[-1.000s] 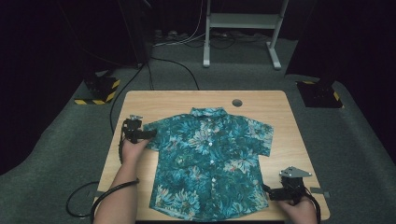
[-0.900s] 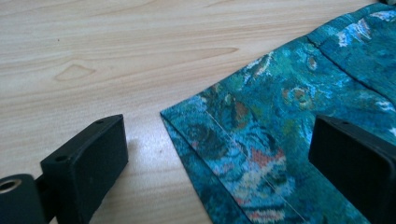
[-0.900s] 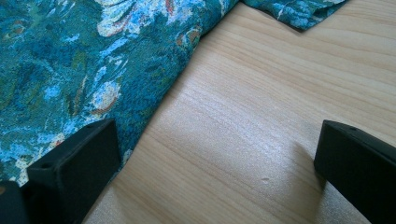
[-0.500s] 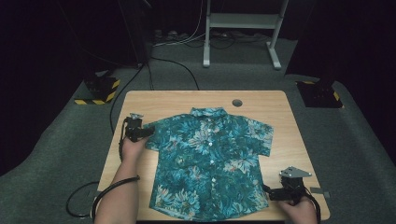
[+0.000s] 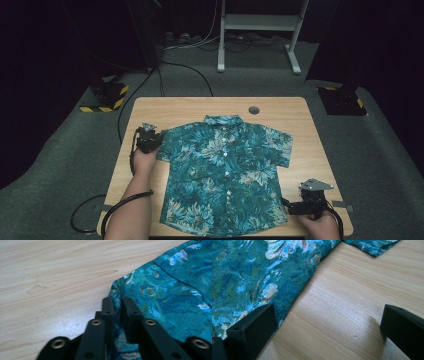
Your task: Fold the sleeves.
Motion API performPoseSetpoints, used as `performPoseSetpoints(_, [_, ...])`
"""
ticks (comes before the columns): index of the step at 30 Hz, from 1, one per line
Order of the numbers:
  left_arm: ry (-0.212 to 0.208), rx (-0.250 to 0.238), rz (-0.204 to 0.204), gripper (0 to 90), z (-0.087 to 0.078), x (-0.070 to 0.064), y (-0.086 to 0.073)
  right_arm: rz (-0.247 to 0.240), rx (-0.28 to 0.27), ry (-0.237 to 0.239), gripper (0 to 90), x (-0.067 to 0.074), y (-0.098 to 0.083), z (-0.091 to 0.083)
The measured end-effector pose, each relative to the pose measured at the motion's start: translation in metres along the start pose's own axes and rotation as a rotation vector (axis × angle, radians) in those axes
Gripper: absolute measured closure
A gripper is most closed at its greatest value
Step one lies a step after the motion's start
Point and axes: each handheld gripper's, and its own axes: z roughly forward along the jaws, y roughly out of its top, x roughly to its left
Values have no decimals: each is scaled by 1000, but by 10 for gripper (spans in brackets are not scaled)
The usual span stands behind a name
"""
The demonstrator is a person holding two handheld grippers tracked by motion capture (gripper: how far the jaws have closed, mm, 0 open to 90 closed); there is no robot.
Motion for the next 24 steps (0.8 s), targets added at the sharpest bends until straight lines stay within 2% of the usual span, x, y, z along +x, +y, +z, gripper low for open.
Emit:
performPoseSetpoints(3, [-13,13,-41,871,0,-1,1,0,0,0,0,0,0,0])
performPoseSetpoints(11, [-8,-41,-67,877,-13,-4,12,0,0,1,0,0,0,0])
performPoseSetpoints(14, [-13,-60,-61,876,-21,-9,20,0,0,1,0,0,0,0])
performPoseSetpoints(22, [-39,-83,-56,871,-31,-20,29,-1,0,0,0,0,0,0])
performPoseSetpoints(24, [-52,-94,-45,869,-35,-28,32,-1,0,0,0,0,0,0])
